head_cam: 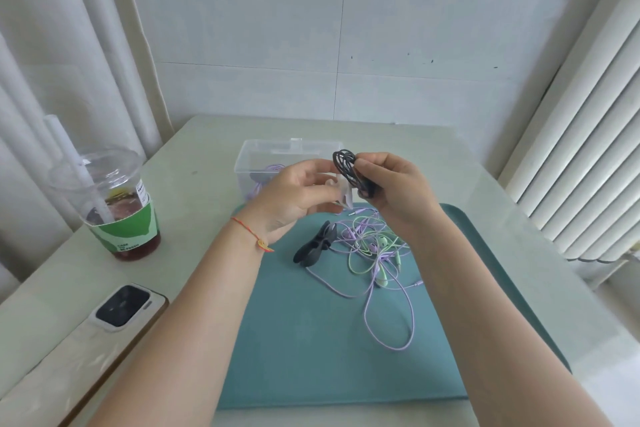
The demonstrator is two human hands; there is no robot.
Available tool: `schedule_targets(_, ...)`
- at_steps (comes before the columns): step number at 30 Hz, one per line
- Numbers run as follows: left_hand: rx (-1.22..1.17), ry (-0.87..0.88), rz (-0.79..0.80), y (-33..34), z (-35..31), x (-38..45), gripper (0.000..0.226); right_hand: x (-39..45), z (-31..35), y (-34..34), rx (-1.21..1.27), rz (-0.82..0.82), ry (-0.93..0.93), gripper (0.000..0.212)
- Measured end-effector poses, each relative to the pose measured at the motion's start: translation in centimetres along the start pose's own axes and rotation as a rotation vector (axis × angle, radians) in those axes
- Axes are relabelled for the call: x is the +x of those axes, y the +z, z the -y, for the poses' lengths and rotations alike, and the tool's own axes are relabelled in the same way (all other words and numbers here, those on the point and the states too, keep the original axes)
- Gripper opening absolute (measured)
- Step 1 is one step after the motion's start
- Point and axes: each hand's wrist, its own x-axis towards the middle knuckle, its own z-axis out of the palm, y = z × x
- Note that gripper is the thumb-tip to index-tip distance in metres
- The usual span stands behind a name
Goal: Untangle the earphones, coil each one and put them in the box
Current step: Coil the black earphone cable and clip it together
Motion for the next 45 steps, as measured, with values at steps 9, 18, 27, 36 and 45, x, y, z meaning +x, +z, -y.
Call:
schedule_targets(9,-0.067,-0.094,-0.032,0.62,-0.07,-0.18,0.032,-0.05,0.07,0.09,0.077,0.009,0.038,0.013)
schedule_targets(18,-0.379,-0.157,0.106,0.03,-0.46,-0.40,0.043,0.05,0.14,-0.31,0.059,-0.067,0.040,0.010)
schedule_targets(27,-0.325,-0.116,0.202,-0.07,0.02,-0.28,0.044,-0.16,0.18,0.08,0.022,-0.086,-0.010,0.011)
schedule_targets(36,-0.416,-0.137,0.098,0.28,-0.18,-0.32,0.040,-0.06,0.12,-0.06,-0.016,-0.104,-0.023,0.007)
schedule_targets(45,-0.209,-0.075,0.130,0.34,0.01,-0.64,0.030,-0.13,0.18,0.02,-0.051,-0.120,-0.022,0.004)
